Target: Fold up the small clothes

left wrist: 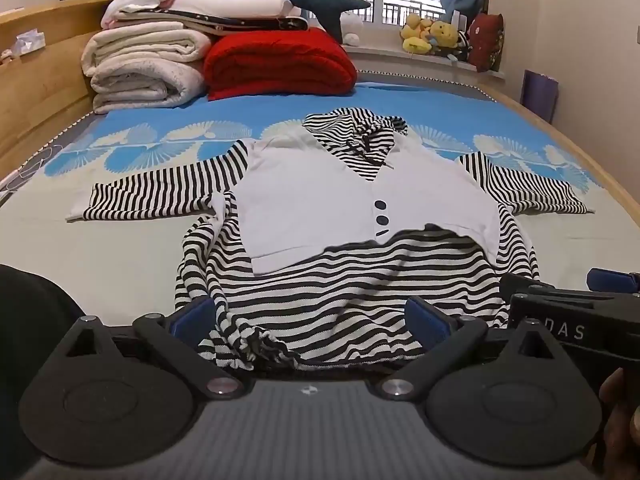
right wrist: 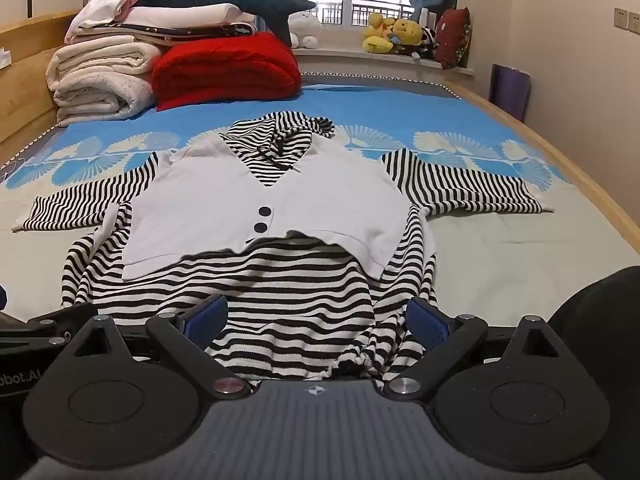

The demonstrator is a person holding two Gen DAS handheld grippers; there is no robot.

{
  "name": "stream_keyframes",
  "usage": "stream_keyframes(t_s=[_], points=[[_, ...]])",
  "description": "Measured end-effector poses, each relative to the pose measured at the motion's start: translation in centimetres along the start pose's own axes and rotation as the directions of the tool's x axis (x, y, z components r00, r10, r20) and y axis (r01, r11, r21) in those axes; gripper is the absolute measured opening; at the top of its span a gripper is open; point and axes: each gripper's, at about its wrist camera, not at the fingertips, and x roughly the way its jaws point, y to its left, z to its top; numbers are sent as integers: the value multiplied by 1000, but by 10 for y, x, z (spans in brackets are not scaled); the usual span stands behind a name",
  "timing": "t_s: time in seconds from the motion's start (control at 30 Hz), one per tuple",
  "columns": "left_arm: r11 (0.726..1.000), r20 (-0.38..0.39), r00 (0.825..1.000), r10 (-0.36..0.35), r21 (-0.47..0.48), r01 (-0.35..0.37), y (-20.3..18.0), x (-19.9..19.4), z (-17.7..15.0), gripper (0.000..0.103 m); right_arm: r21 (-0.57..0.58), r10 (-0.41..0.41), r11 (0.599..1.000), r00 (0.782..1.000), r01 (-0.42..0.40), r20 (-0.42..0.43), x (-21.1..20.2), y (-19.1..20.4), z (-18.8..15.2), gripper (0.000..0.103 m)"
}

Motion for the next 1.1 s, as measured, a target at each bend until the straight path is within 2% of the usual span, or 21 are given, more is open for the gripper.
stream_keyframes(t_s=[1.1], points=[[1000,-1,1000,-2,1,2,1,1,-2,102,1,-3,1000,1000,3,0,-1,1,0,96]])
